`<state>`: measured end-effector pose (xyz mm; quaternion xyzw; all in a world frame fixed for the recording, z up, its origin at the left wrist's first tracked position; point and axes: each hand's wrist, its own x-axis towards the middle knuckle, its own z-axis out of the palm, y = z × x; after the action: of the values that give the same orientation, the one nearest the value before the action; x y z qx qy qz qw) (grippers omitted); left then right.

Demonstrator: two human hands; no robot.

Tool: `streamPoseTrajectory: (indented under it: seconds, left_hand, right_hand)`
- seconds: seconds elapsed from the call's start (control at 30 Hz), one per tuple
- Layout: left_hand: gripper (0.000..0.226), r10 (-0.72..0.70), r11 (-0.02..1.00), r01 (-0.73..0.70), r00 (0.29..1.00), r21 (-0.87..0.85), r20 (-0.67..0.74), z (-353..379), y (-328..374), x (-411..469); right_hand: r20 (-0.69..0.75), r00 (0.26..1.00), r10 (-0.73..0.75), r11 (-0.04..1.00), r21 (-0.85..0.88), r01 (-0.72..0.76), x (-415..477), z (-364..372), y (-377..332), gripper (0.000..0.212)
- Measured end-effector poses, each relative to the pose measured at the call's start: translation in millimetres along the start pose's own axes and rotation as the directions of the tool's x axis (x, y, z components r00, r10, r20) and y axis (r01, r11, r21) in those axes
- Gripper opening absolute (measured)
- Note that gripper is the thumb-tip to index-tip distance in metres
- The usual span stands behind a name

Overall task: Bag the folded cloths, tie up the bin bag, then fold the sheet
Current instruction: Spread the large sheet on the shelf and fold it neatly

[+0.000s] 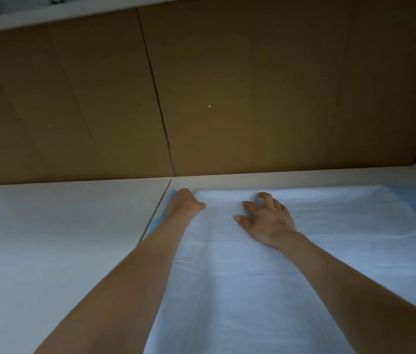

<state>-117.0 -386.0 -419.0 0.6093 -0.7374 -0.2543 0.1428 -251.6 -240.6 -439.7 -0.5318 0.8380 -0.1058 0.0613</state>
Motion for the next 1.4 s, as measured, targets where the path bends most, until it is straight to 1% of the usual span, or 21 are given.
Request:
streamPoseTrajectory:
  seconds: [0.13, 0.23, 0.37, 0.5, 0.57, 0.63, 0.73, 0.77, 0.83, 0.9, 0.97, 1.0, 1.07, 1.13, 1.2, 1.3, 1.4]
  left_hand:
    - [0.049, -0.058, 0.992, 0.056, 0.998, -0.109, -0.009, -4, 4, 1]
    - [0.048, -0.09, 0.974, 0.09, 0.996, -0.206, 0.011, -7, 6, 3]
    - [0.042, -0.017, 0.91, 0.055, 0.995, -0.412, 0.094, -12, 9, 5]
    - [0.035, 0.045, 0.864, 0.031, 0.989, -0.503, 0.138, -18, 11, -1]
    - [0.031, 0.077, 0.858, 0.022, 0.983, -0.513, 0.17, -20, 10, -6]
    - [0.033, 0.102, 0.87, 0.009, 0.975, -0.493, 0.197, -16, 5, -4]
    - [0.037, 0.124, 0.917, -0.027, 0.968, -0.397, 0.22, -10, 1, -5]
    - [0.039, 0.139, 0.941, -0.066, 0.969, -0.331, 0.202, -8, 1, -3]
    - [0.045, 0.174, 0.982, -0.158, 0.97, -0.105, 0.171, -7, 3, -2]
    - [0.048, 0.204, 0.967, -0.226, 0.965, 0.119, 0.166, -10, 1, -6]
    - [0.045, 0.238, 0.937, -0.271, 0.957, 0.219, 0.167, -16, -3, -10]
    - [0.045, 0.244, 0.933, -0.274, 0.958, 0.233, 0.148, -21, -7, -14]
    - [0.045, 0.254, 0.938, -0.261, 0.965, 0.227, 0.059, -31, -15, -25]
    - [0.04, 0.272, 0.947, -0.26, 0.962, 0.189, -0.038, -41, -22, -40]
    - [0.034, 0.287, 0.95, -0.27, 0.953, 0.155, -0.098, -48, -26, -61]
    - [0.031, 0.309, 0.944, -0.283, 0.939, 0.172, -0.149, -53, -31, -95]
    - [0.029, 0.336, 0.927, -0.302, 0.932, 0.22, -0.138, -49, -40, -128]
  right_hand:
    - [-0.002, 1.0, 0.029, 0.999, 0.025, -0.029, 1, -2, 0, 0.06]
    - [-0.012, 0.999, 0.037, 0.999, 0.04, -0.037, 0, -4, -1, 0.06]
    - [-0.044, 0.998, 0.036, 0.998, 0.052, -0.034, 0, -10, -2, 0.062]
    - [-0.067, 0.997, 0.035, 0.997, 0.069, -0.03, -1, -11, -3, 0.064]
    - [-0.066, 0.997, 0.033, 0.997, 0.068, -0.029, -2, -9, -2, 0.064]
    - [-0.056, 0.998, 0.033, 0.998, 0.056, -0.03, -2, -6, -2, 0.065]
    - [-0.039, 0.999, 0.03, 0.999, 0.039, -0.029, 0, -1, -2, 0.064]
    - [-0.036, 0.999, 0.029, 0.999, 0.033, -0.027, 0, 0, -1, 0.064]
    - [-0.026, 0.999, 0.025, 0.999, 0.027, -0.025, 1, 0, -1, 0.063]
    - [0.005, 1.0, 0.024, 1.0, 0.016, -0.024, 0, 0, 0, 0.063]
    - [0.038, 0.999, 0.023, 1.0, -0.007, -0.023, -1, -3, 0, 0.065]
    - [0.047, 0.999, 0.028, 1.0, -0.015, -0.027, -3, -4, -1, 0.065]
    - [0.043, 0.998, 0.055, 0.998, -0.014, -0.055, -10, -8, -5, 0.063]
    - [0.004, 0.996, 0.088, 0.996, -0.019, -0.088, -22, -12, -8, 0.057]
    - [-0.053, 0.993, 0.108, 0.994, -0.014, -0.109, -37, -17, -9, 0.049]
    - [-0.12, 0.986, 0.115, 0.993, 0.014, -0.114, -63, -23, -10, 0.039]
    - [-0.119, 0.985, 0.125, 0.992, 0.016, -0.124, -88, -28, -7, 0.038]
